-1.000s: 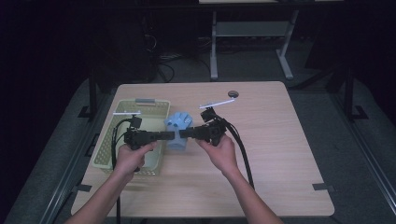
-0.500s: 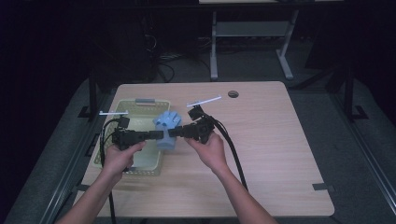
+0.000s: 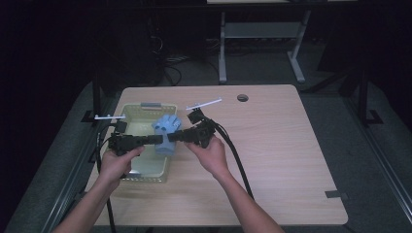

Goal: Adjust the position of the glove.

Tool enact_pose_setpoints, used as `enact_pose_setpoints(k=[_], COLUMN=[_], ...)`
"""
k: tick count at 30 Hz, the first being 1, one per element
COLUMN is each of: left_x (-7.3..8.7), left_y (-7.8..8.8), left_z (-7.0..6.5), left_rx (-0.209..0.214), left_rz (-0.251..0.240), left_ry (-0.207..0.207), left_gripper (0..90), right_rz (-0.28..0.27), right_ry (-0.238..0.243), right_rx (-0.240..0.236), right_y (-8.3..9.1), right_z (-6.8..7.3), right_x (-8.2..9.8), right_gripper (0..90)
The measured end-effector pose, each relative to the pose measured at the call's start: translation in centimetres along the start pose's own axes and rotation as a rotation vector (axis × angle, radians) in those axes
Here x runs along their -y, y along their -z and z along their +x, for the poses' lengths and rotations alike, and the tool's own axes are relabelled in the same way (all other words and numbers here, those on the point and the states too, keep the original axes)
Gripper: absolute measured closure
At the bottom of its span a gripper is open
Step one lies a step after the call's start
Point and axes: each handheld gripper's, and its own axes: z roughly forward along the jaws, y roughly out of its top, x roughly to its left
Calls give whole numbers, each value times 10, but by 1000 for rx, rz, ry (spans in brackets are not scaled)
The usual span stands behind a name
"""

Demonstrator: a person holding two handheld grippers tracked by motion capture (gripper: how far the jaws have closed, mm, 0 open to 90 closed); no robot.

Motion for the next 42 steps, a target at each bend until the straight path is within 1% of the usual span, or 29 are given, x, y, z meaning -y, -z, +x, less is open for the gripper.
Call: enact_pose_setpoints(k=[4,5,6,7,8,11,13,22,25,26,28,34,36,38,39,41,42], left_x=[-1,-1,-1,-1,-1,-1,0,2,3,3,3,4,5,5,5,5,4], left_y=[4,6,7,8,9,13,15,24,28,29,31,34,36,37,38,39,41], left_z=[2,2,3,4,4,6,7,13,15,17,19,24,26,27,28,30,31], left_rx=[-8,-11,-13,-14,-16,-20,-27,-44,-54,-54,-60,-76,-83,-95,-100,-110,-115], left_rz=[1,3,1,2,1,5,5,4,-1,-2,0,9,9,12,16,16,20], left_ry=[-4,-7,-5,-12,0,-6,2,10,19,16,16,25,28,28,30,42,37], left_gripper=[783,783,783,783,783,783,783,784,784,784,784,785,785,785,786,786,786], right_rz=[1,0,1,4,3,7,10,23,24,27,26,31,37,38,41,45,44], right_ry=[-5,4,3,7,8,7,14,5,13,6,9,-6,-13,-7,-15,-12,-11], right_rx=[-4,-5,-4,-2,-3,-4,-8,-18,-20,-23,-25,-36,-37,-38,-40,-35,-36], right_y=[-5,-6,-8,-9,-10,-14,-17,-30,-35,-37,-40,-50,-53,-56,-58,-62,-64], right_z=[1,1,1,2,2,4,4,6,6,7,6,4,4,3,3,2,2], right_x=[-1,-2,-3,-3,-4,-5,-5,-7,-8,-9,-9,-8,-9,-9,-9,-10,-11], right_gripper=[784,784,784,784,784,784,784,784,784,784,784,784,784,784,784,784,784])
